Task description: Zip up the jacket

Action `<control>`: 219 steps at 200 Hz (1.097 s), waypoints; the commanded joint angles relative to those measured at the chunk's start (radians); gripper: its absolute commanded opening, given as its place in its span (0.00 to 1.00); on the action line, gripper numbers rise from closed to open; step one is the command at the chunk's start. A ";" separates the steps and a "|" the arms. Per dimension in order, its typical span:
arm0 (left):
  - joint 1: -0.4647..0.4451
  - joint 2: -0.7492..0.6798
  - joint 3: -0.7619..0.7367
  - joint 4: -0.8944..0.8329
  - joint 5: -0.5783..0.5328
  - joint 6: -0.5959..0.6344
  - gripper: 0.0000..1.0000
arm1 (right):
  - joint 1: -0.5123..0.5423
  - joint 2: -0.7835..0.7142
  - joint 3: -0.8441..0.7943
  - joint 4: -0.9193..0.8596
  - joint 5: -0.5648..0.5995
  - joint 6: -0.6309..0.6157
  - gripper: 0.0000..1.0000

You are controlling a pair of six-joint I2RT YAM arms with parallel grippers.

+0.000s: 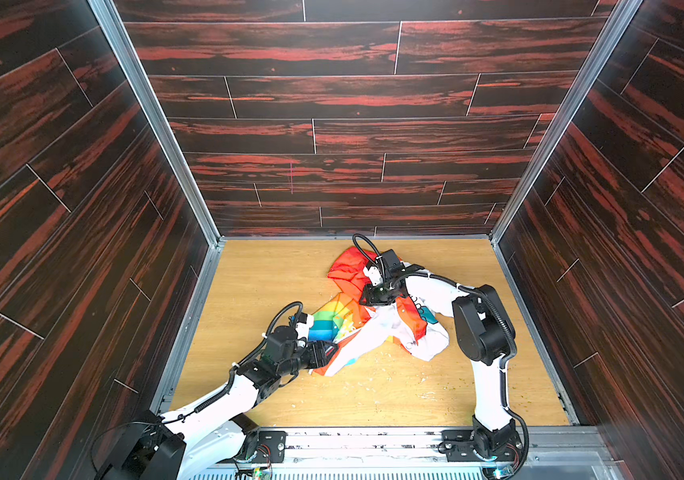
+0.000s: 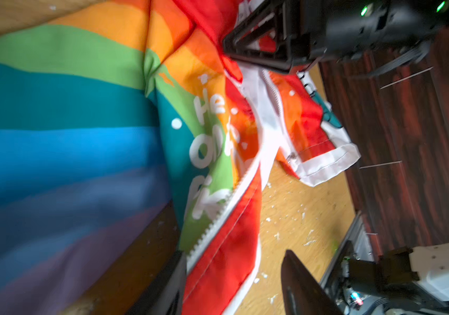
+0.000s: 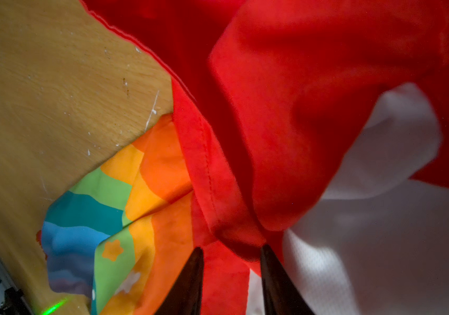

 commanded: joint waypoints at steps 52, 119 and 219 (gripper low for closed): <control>-0.050 -0.042 0.073 -0.208 -0.257 0.103 0.55 | 0.001 0.023 0.006 -0.009 -0.023 0.000 0.19; -0.054 0.037 0.096 -0.211 -0.177 0.146 0.56 | 0.000 0.005 -0.016 0.006 -0.039 -0.001 0.09; -0.058 0.102 0.043 -0.092 -0.012 0.076 0.27 | 0.000 -0.023 0.015 0.005 -0.069 0.026 0.00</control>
